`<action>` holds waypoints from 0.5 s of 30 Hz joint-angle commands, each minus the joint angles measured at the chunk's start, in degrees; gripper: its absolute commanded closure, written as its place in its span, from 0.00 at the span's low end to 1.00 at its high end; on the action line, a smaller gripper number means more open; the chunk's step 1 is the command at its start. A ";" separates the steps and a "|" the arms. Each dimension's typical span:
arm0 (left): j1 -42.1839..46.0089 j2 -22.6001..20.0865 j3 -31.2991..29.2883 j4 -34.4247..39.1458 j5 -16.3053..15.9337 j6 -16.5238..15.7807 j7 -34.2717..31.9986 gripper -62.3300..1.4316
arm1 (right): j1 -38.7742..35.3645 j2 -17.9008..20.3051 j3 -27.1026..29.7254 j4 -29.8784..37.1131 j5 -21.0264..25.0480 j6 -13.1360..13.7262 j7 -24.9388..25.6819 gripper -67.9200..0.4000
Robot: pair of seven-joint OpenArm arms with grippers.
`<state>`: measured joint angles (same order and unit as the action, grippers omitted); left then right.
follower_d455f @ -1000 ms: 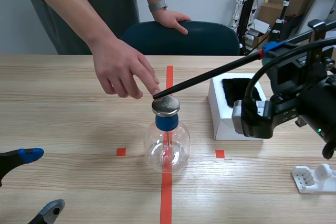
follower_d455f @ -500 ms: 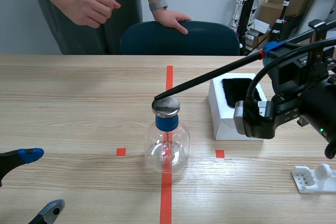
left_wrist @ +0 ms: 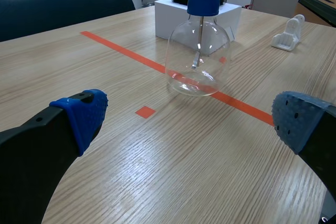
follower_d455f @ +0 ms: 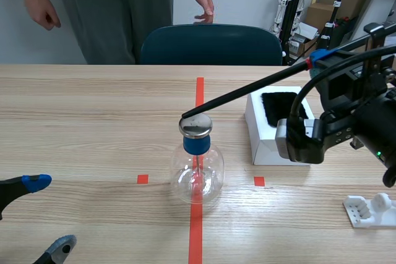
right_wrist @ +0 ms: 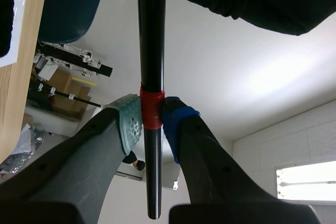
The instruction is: Do the electroscope experiment. hold the rod still at the electroscope
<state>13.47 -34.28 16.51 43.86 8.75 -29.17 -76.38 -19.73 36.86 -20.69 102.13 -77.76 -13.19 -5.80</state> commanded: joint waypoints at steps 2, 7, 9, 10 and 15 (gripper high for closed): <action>-0.28 -0.15 0.02 0.83 -0.57 -0.13 -0.76 0.00 | 0.68 0.74 0.90 0.55 0.17 -0.85 -0.26 0.96; -0.28 -0.15 0.02 0.83 -0.57 -0.13 -0.76 0.00 | 0.68 0.74 0.90 0.55 0.31 -0.85 -0.24 0.96; -0.28 -0.15 0.02 0.83 -0.57 -0.13 -0.76 0.00 | 0.68 0.74 0.90 0.55 0.42 -0.85 -0.24 0.96; -0.28 -0.15 0.02 0.83 -0.57 -0.13 -0.76 0.00 | 0.68 0.74 0.90 0.55 0.42 -0.85 -0.24 0.96; -0.28 -0.15 0.02 0.83 -0.57 -0.13 -0.76 0.00 | 0.68 0.74 0.90 0.57 0.61 -0.85 -0.24 0.96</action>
<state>13.47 -34.28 16.51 43.86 8.75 -29.17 -76.38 -19.73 36.86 -20.69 102.13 -77.12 -13.19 -5.80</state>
